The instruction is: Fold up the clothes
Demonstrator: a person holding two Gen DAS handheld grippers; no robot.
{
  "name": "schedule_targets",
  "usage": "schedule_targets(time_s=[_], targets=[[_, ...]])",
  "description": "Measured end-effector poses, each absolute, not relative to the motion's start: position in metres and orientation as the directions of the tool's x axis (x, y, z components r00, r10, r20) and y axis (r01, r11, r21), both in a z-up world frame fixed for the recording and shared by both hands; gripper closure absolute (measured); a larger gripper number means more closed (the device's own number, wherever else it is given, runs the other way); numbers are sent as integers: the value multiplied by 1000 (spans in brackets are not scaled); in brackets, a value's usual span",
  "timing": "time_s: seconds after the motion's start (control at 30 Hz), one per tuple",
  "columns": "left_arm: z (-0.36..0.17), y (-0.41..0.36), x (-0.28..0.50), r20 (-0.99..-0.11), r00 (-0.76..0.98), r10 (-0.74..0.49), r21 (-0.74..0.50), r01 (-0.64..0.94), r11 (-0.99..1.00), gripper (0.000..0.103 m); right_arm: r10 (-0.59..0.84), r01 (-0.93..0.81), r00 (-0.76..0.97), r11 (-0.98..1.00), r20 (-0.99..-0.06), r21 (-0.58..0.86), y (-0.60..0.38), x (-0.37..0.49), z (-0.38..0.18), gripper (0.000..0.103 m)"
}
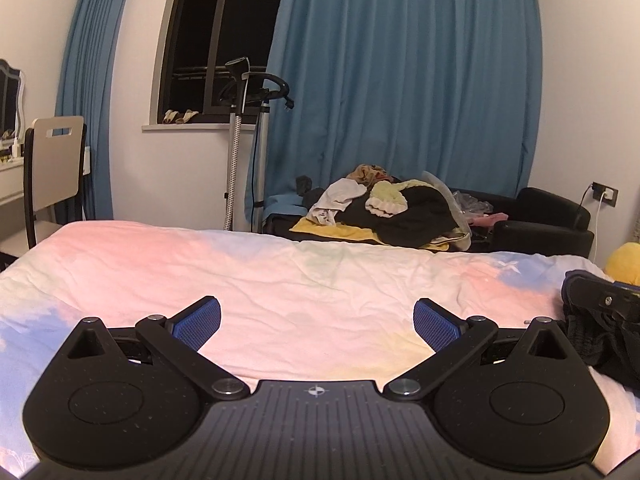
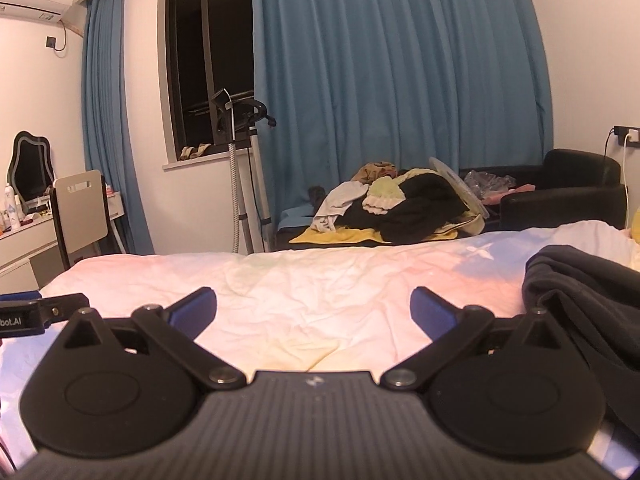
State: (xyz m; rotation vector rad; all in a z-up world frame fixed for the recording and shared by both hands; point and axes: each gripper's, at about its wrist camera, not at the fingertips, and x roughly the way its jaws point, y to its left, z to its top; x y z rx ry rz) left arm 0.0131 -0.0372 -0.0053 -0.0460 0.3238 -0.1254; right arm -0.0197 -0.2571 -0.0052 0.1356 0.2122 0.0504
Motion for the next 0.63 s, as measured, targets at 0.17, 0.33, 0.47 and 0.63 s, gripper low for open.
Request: schedule_targets(time_s=[0.17,0.33,0.47,0.63], targets=[[-4,-44,10,-303,945,-121,-27,118,993,0,60,-33,977,990,-204,135,-258,-20,-5,0],[-4,-47,8,-301,946,-118,-12,120,993,0,55,-26,976,990,-210,139,-260,-18,-6,0],[-5,-48,7,-300,947,-117,-9,120,993,0,48,-18,975,991,-219,136,-259,-18,-7,0],[-5,-48,6,-301,946,-119,-11,121,993,0,45,-15,973,991,-227,132,-258,-17,-8,0]])
